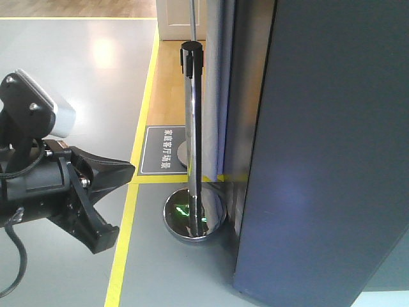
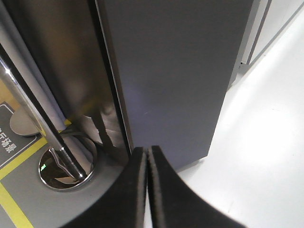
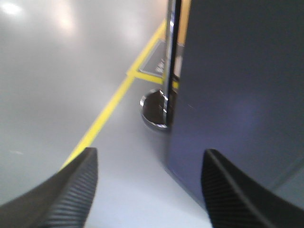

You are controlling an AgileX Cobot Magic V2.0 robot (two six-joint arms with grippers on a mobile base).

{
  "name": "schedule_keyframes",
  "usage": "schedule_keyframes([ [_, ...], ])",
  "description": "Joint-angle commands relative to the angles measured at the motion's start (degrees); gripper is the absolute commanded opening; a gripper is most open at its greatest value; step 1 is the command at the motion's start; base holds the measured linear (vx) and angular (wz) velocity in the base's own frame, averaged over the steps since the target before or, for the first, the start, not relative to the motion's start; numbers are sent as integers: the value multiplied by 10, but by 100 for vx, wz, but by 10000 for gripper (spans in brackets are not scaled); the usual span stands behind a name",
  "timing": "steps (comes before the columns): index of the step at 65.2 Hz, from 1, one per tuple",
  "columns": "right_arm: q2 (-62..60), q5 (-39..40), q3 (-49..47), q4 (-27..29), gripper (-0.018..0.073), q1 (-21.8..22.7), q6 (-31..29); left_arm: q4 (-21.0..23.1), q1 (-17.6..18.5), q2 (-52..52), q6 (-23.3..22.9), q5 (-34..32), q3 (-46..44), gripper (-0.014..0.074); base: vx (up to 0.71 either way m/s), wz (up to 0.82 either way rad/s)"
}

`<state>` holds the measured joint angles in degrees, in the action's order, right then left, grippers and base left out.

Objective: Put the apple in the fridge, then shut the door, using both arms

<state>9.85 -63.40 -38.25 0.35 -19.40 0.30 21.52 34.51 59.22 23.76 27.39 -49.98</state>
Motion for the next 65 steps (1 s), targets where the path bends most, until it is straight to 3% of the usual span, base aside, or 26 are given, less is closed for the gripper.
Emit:
schedule_keyframes([
  [1,40,48,-13,-25,371,-1,4,9,-1,-9,0,-32,-13,-6,0,0],
  [31,177,181,-13,-103,-12,-1,23,9,-1,-9,0,-32,-13,-6,0,0],
  [41,216,219,-15,-168,-9,-1,73,9,-1,-9,0,-32,-13,-6,0,0],
  [57,292,221,-58,-320,-3,-1,219,9,-1,-9,0,-32,-13,-6,0,0],
  [65,331,221,-98,-370,-3,-1,275,9,-1,-9,0,-32,-13,-6,0,0],
])
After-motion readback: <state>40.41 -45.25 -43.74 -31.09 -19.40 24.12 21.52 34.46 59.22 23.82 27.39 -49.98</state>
